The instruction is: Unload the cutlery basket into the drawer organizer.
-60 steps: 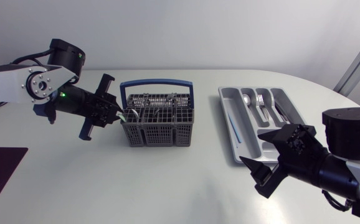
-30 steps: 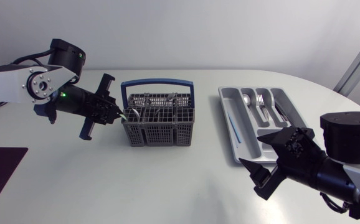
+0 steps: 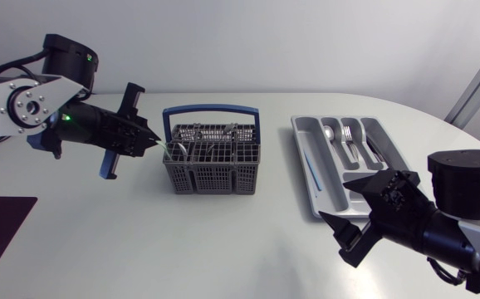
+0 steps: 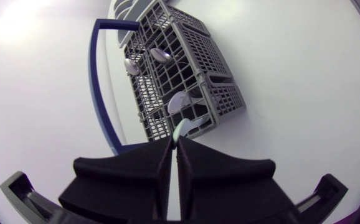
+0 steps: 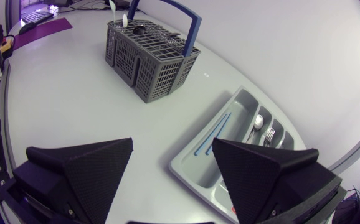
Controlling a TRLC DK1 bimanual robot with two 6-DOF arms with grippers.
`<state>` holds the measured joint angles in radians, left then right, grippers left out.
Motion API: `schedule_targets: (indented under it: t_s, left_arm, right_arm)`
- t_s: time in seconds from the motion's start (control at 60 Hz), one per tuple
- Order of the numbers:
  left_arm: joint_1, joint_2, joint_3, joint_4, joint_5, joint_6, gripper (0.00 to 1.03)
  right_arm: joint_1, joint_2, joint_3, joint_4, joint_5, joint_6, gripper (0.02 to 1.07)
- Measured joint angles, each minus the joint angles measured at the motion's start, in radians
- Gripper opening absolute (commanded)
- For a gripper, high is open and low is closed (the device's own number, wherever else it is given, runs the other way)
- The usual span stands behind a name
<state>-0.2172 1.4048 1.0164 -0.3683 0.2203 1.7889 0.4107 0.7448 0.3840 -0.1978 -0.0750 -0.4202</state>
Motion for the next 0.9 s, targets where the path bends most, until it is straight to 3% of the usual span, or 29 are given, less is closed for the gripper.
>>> schedule_targets:
  t_s: [0.267,0.617,0.767,0.9]
  left_arm:
    - [0.000,-0.107,-0.001,-0.005,0.001,0.000,0.03]
    - [0.011,-0.223,0.003,-0.138,0.003,-0.018,0.03]
    - [0.019,-0.272,0.031,-0.174,0.003,-0.076,0.03]
    - [0.019,-0.312,0.072,-0.185,-0.008,-0.214,0.03]
  right_arm:
    - [0.001,-0.045,0.000,-0.013,0.000,0.000,0.94]
    - [0.008,-0.140,0.000,-0.076,0.001,0.000,0.94]
    - [0.008,-0.150,0.000,-0.089,0.005,0.000,0.95]
    - [0.013,-0.162,0.001,-0.091,0.023,0.000,0.95]
